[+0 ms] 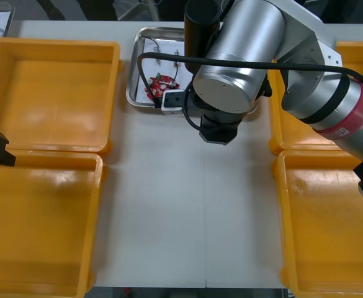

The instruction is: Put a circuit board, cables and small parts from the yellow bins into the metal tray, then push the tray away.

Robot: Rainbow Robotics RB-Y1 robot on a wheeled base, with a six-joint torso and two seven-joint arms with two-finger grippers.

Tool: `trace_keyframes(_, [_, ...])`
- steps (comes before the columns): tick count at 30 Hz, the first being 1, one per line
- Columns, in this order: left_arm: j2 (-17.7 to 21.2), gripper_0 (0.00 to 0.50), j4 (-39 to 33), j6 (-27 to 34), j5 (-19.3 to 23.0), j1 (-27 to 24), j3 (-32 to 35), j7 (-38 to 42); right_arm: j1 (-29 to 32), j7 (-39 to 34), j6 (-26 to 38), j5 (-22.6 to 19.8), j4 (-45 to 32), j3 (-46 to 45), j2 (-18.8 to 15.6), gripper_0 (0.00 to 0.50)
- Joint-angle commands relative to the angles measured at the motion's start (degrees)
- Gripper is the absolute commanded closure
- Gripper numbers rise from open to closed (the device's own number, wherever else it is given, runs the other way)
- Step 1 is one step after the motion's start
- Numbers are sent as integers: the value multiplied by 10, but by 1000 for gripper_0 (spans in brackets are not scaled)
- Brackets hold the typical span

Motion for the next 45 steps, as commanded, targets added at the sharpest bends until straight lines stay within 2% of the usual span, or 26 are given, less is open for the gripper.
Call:
trace_keyframes(1, [27,0,-16,4,-1,13,18,-54,41,-30,37,14,-55,-62,-13,0])
trace_keyframes(6, [27,0,-16,4,-1,13,18,-54,101,-86,37,16,-122,-136,-16,0])
trace_keyframes(9, [27,0,-16,4,-1,13,18,-54,131,-92,37,15,-156,-178,-24,0])
trace_keyframes(15, [27,0,-16,4,-1,13,18,-54,183,-100,37,3,-202,-249,-53,0])
trace_keyframes(20, [27,0,-16,4,-1,13,18,-54,253,-117,37,-11,-233,-328,-85,0])
trace_keyframes(30, [27,0,-16,4,-1,13,18,-54,338,-226,37,-64,-245,-450,-118,0])
trace_keyframes(36, [27,0,-16,4,-1,13,18,-54,396,-274,37,-59,-245,-517,-128,0])
trace_keyframes(45, [27,0,-16,4,-1,13,18,-54,465,-277,37,-31,-244,-596,-139,0])
